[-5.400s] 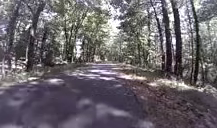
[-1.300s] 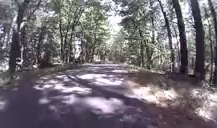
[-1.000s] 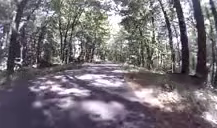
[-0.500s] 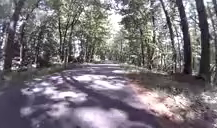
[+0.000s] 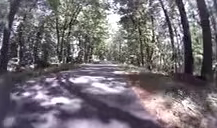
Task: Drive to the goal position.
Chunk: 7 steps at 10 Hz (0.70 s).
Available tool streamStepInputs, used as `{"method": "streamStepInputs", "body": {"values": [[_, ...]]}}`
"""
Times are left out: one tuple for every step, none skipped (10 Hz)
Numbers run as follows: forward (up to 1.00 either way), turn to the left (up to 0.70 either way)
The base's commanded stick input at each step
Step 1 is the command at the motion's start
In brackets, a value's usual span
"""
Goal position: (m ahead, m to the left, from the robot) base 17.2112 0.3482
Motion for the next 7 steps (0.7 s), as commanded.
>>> {"method": "streamStepInputs", "body": {"values": [[0.45, 0.00], [0.45, 0.00], [0.45, 0.00], [0.45, 0.00], [0.45, 0.00], [0.45, 0.00], [0.45, 0.00]]}}
